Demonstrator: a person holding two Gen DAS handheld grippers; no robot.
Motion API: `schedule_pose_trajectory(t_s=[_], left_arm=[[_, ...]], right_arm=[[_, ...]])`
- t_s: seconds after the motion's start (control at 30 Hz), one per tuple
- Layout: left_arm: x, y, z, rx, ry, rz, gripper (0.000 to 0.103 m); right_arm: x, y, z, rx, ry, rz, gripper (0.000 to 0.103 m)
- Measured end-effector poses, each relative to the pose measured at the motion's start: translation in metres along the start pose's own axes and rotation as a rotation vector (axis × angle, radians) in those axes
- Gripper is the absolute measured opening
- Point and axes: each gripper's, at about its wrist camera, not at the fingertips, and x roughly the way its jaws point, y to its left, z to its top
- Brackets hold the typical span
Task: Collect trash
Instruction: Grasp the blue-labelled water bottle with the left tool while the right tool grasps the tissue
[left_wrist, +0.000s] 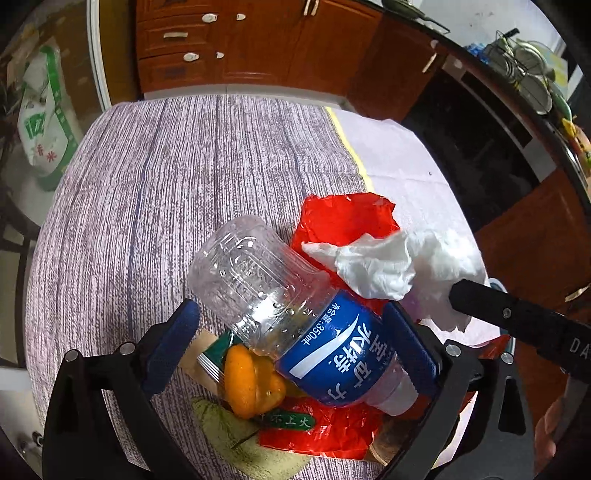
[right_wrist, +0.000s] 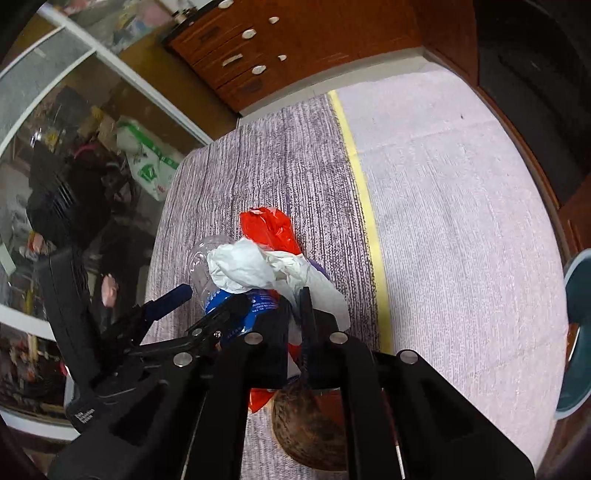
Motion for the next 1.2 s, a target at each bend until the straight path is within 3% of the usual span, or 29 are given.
schedule_pose_trajectory(t_s=[0.03,0.1,0.13,0.27,0.43,0.5,0.53,0.97,1.07,1.2], left_arm=[[0.0,0.002,-0.001,-0.003,-0.001,-0.005,0.099],[0.0,0.005,-0.002,-0.014,0.002,-0.022,0.099],[-0.001,0.006,-0.003,-0.014,0.003,-0.027,0.099],[-0.003,0.007,-0.006,0.004,0.0,-0.035,0.099],[-0.004,0.011,-0.006,0.011,0.002,-0.053,0.1],[-0.006,0.013,-0.009,0.024,0.0,-0.06,0.1],[-0.007,0.014,-0.011,0.028,-0.002,-0.064,0.1],[0.013,-0.01,-0.003,0.023,0.047,-0.065,0.1],[0.021,-0.02,-0.005,0.04,0.065,-0.063,0.086],[0.011,-0.03,-0.012,0.08,0.023,-0.044,0.086]], right_arm=[[0.001,0.002,0.001,-0.009,-0.003,0.0,0.013],[0.002,0.004,0.003,-0.015,-0.005,0.001,0.032],[0.003,0.006,0.005,-0.019,-0.009,-0.005,0.05],[0.009,0.019,0.012,-0.057,-0.024,-0.022,0.052],[0.034,0.026,0.019,-0.057,0.026,-0.018,0.052],[0.043,0.031,0.02,-0.069,0.042,-0.018,0.035],[0.045,0.033,0.019,-0.075,0.048,-0.019,0.007],[-0.011,0.002,0.01,0.022,-0.043,0.022,0.004],[-0.018,-0.006,0.007,0.04,-0.052,0.028,0.004],[-0.027,-0.015,0.002,0.069,-0.061,0.053,0.004]])
